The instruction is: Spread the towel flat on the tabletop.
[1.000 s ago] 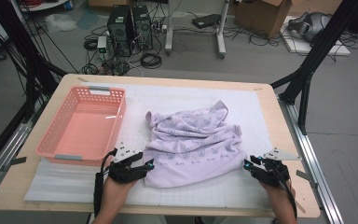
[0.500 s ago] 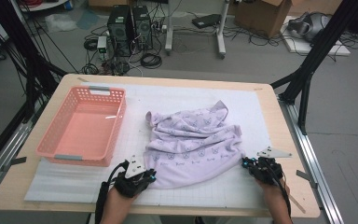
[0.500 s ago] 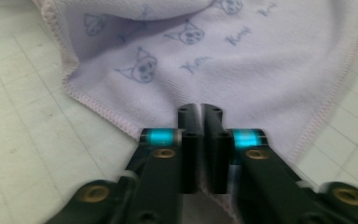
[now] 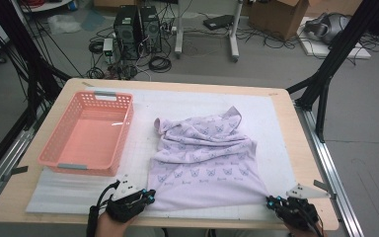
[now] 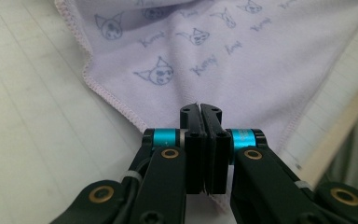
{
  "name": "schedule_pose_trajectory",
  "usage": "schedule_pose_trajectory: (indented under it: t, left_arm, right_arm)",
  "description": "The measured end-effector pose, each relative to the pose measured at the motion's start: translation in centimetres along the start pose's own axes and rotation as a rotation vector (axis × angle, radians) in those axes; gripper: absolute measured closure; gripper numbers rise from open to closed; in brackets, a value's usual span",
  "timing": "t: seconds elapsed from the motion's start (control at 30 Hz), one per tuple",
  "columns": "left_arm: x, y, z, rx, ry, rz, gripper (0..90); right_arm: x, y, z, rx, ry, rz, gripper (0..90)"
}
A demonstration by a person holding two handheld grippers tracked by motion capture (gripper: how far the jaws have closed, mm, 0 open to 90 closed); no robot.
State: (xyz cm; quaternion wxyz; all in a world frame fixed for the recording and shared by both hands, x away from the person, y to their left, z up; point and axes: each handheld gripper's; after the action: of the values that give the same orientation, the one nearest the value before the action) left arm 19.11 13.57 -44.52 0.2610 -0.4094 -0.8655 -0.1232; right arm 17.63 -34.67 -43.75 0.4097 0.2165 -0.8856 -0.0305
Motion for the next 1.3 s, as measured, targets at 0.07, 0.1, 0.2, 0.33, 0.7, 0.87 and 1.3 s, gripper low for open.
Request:
schedule_pose_trajectory:
  t: [0.07, 0.1, 0.2, 0.33, 0.7, 0.87, 1.3]
  left_arm:
    - [0.9, -0.7, 0.6, 0.002, 0.0, 0.018, 87.9]
    - [1.4, -1.1, 0.9, -0.001, -0.003, 0.026, 87.9]
    - [2.1, -1.9, 1.5, -0.028, -0.019, 0.018, 84.6]
    - [1.7, -0.9, 1.5, 0.014, -0.048, -0.016, 50.6]
    - [-2.0, 2.3, -0.3, 0.12, 0.002, 0.027, 43.7]
    - [-3.0, 2.3, -1.0, 0.012, 0.044, -0.082, 76.3]
    - [-2.6, 4.2, -1.9, 0.112, -0.035, -0.123, 62.7]
  right_arm:
    - [0.9, 0.6, 1.0, -0.002, 0.016, 0.0, 86.2]
    - [1.4, 0.9, 1.5, -0.006, 0.029, -0.001, 86.2]
    - [2.4, 1.7, 2.7, -0.02, 0.048, -0.01, 83.0]
    - [2.9, 2.1, 2.3, -0.044, -0.051, 0.002, 60.3]
    - [-4.0, 1.5, -2.8, -0.023, -0.024, 0.052, 54.1]
    - [-4.9, 1.4, -3.8, 0.025, -0.044, 0.027, 85.8]
    - [-5.3, 1.0, -4.4, -0.022, -0.179, 0.146, 65.2]
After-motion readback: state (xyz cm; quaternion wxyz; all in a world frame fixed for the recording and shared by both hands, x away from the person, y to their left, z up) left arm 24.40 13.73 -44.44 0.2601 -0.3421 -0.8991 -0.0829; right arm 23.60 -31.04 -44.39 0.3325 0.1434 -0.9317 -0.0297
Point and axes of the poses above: each handheld gripper's, and its own axes: x roughly backward along the jaws, z roughly out of its underside, y roughly to its left, and after that the axes turned 12 degrees about -x, right-handed
